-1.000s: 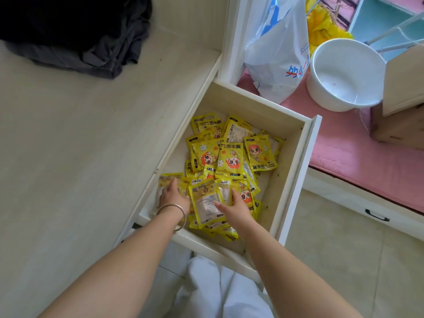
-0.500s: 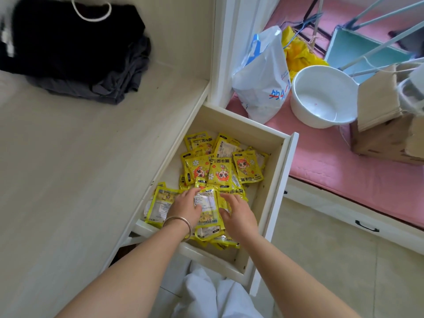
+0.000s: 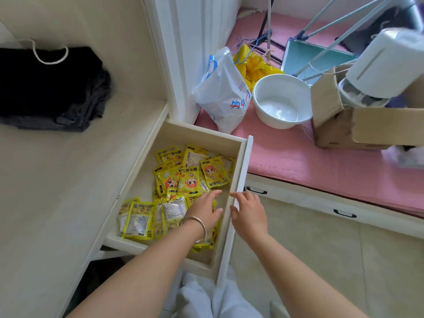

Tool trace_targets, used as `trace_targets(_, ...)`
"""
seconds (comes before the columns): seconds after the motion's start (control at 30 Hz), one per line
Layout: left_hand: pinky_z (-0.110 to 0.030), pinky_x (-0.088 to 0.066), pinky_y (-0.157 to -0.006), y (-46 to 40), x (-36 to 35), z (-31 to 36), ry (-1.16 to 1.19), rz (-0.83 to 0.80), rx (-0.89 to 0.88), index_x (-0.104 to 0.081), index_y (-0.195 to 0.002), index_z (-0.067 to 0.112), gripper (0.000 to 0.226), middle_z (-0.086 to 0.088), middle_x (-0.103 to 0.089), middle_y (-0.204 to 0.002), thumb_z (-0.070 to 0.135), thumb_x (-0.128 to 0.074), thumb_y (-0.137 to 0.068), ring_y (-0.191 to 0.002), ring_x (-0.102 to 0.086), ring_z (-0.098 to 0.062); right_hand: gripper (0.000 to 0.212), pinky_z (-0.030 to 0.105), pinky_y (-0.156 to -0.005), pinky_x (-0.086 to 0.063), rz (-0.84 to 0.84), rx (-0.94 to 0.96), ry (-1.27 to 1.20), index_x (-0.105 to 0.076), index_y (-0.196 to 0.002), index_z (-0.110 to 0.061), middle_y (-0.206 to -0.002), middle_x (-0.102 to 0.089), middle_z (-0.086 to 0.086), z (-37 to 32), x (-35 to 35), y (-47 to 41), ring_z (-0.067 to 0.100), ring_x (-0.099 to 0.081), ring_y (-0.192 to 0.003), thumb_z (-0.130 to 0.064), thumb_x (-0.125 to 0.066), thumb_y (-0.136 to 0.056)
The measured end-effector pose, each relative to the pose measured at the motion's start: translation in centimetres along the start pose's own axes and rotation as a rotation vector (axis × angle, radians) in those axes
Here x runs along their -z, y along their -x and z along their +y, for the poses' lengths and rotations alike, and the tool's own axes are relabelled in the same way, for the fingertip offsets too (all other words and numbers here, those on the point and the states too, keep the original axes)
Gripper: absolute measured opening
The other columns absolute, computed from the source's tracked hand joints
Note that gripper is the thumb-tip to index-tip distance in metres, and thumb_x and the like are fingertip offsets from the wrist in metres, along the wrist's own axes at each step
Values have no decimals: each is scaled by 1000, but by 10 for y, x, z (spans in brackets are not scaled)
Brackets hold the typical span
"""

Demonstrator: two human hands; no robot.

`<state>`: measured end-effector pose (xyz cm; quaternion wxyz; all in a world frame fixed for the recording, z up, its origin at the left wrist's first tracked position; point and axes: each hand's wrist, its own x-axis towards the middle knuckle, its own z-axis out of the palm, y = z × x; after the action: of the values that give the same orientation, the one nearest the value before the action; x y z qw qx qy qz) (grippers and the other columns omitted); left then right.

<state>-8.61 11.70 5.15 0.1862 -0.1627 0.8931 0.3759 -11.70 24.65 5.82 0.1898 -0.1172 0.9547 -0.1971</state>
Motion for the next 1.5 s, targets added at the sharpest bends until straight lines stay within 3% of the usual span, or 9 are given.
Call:
trace_targets(0.17,-31,-26,-115,-9,-29,26,-223,-47,-81,-29,-145,25,62,6,-30,-151,32,-55,-90,-139,-29,-17,50,33,-101,-38,-111,-109,-90,-36,-143,-20,-144,-40,-2,28,4,2,18,-35,-133,-20,-45,-94)
trace_targets(0.33,-35,-29,-115,-16,-46,32,-450,-87,-81,-16,-149,27,71,12,-13,-158,42,-52,-89,-144,-16,-15,57,33,-104,-37,-288,-92,-119,-26,-149,-24,-152,-35,-3,45,5,2,19,-33,-138,-16,-40,-94)
trace_targets(0.5,-38,-22,-119,-14,-56,29,-535,-136,-6,-1,-151,24,78,12,-1,-160,46,-45,-92,-148,-5,-17,66,33,-91,-46,-419,-140,-221,-13,-152,-30,-138,-53,9,41,3,2,29,-53,-120,-16,-40,-93)
trace_targets(0.6,-42,-22,-119,-11,-53,26,-571,-162,29,5,-151,27,77,15,3,-160,43,-44,-93,-149,-1,-18,70,32,-90,-47,-469,-166,-284,-10,-152,-26,-135,-54,13,36,0,2,30,-55,-118,-13,-41,-91)
trace_targets(0.9,-46,-10,-120,-7,-49,31,-625,-172,57,10,-150,30,78,16,10,-159,41,-42,-93,-149,3,-19,71,28,-96,-45,-512,-272,-438,-15,-152,-24,-148,-42,9,31,-2,-3,25,-48,-129,-7,-40,-88)
trace_targets(1.07,-47,-9,-120,-5,-48,29,-645,-140,42,10,-150,30,78,16,7,-159,48,-40,-92,-149,2,-19,66,25,-84,-44,-479,-315,-523,-21,-150,-26,-147,-44,7,30,-7,-1,25,-52,-125,-6,-35,-89)
trace_targets(1.37,-52,-8,-118,-7,-51,23,-636,-107,28,7,-150,29,78,15,1,-160,50,-41,-92,-149,0,-18,66,29,-91,-51,-431,-381,-632,-34,-146,-27,-142,-50,5,32,-18,-2,21,-57,-119,-2,-35,-86)
trace_targets(1.5,-48,-9,-120,-4,-52,20,-574,-74,-17,3,-151,28,71,13,-5,-160,39,-40,-95,-148,-9,-13,69,32,-100,-48,-422,-373,-638,-40,-143,-33,-141,-52,0,27,-22,-2,19,-55,-123,-3,-37,-80)
